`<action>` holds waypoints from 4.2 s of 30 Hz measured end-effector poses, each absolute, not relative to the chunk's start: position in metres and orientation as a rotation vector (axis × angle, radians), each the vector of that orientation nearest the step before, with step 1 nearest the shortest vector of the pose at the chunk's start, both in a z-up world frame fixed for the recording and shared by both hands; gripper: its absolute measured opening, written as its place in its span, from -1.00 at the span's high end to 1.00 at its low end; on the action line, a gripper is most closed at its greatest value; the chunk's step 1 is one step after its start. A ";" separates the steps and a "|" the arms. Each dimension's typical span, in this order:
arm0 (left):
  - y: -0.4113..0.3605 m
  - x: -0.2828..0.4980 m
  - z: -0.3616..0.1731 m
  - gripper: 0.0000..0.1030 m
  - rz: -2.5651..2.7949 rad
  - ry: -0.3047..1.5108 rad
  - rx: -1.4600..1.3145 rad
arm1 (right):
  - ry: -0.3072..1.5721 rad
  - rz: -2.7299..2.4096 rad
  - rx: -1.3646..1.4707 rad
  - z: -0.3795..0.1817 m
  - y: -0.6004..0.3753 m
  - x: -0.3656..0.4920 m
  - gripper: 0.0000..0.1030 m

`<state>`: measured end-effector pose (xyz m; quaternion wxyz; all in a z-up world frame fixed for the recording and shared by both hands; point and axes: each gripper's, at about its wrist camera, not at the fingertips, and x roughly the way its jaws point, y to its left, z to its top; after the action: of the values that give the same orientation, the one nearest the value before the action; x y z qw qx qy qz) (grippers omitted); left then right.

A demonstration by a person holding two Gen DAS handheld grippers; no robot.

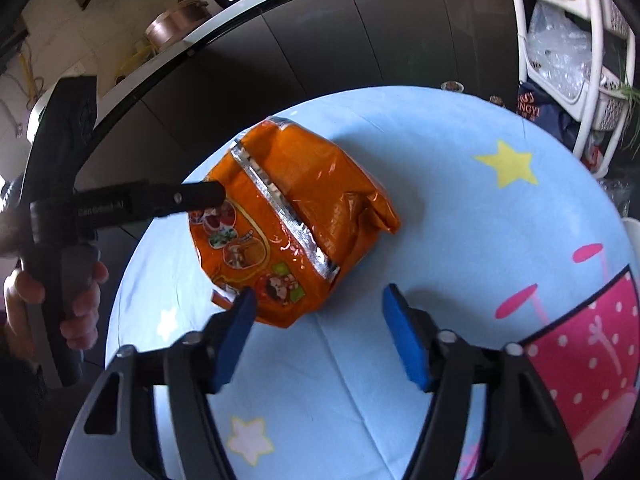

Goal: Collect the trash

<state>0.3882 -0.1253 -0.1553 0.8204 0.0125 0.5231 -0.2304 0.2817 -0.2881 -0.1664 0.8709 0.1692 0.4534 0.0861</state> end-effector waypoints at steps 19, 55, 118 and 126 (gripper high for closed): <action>-0.142 0.371 -0.140 0.75 -0.611 1.112 -0.025 | 0.877 0.162 0.354 -0.151 -0.304 0.267 0.72; -0.511 0.260 -0.153 0.74 -1.002 1.120 0.246 | 0.764 -0.263 0.505 -0.153 -0.606 0.059 0.74; -0.162 0.082 -0.058 -0.84 -0.274 0.733 0.230 | 0.755 -0.419 0.144 -0.053 -0.334 -0.014 -0.94; -0.131 0.059 -0.050 -0.84 -0.235 0.720 0.182 | 0.702 -0.417 0.122 -0.025 -0.301 -0.030 -0.94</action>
<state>0.0589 -0.1314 -0.0503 0.9250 0.0886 0.3512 -0.1147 -0.0304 -0.3012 -0.0252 0.9160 0.0595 0.3413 -0.2025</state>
